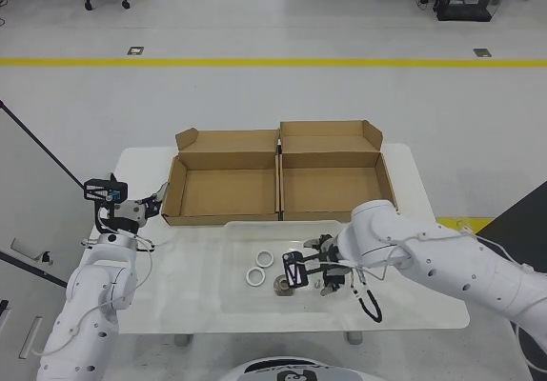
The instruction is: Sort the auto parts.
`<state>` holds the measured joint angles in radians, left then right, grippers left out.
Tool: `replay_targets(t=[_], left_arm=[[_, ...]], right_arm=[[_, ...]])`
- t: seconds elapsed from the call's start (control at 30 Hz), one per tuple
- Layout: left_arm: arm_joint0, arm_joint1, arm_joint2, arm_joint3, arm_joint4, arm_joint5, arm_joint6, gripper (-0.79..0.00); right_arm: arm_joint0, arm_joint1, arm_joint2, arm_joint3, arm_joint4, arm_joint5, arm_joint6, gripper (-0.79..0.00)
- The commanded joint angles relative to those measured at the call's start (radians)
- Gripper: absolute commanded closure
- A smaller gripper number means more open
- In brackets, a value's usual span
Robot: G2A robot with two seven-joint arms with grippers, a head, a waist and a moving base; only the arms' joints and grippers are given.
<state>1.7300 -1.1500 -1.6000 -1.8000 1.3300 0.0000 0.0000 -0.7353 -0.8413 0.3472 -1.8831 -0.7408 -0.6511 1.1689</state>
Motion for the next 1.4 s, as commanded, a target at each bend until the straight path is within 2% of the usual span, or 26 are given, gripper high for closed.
replay_targets(t=[0.0,0.7,1.13,1.2,1.3,1.37], left_arm=[[0.000,0.000,0.000,0.000,0.000,0.000,0.000,-0.785],[0.000,0.000,0.000,0.000,0.000,0.000,0.000,-0.785],[0.000,0.000,0.000,0.000,0.000,0.000,0.000,-0.785],[0.000,0.000,0.000,0.000,0.000,0.000,0.000,-0.785],[0.000,0.000,0.000,0.000,0.000,0.000,0.000,-0.785],[0.000,0.000,0.000,0.000,0.000,0.000,0.000,-0.785]], right_arm=[[-0.002,-0.004,-0.004,0.012,-0.007,0.006,-0.001,-0.785],[-0.001,-0.009,-0.005,0.004,-0.034,0.013,0.013,-0.785],[0.108,-0.040,-0.144,0.055,0.037,0.017,0.017,-0.785],[0.119,-0.046,-0.156,0.067,0.053,0.014,0.014,-0.650],[0.132,-0.053,-0.170,0.082,0.073,0.012,0.013,-0.496],[0.138,-0.058,-0.177,0.089,0.080,0.012,0.012,-0.459]])
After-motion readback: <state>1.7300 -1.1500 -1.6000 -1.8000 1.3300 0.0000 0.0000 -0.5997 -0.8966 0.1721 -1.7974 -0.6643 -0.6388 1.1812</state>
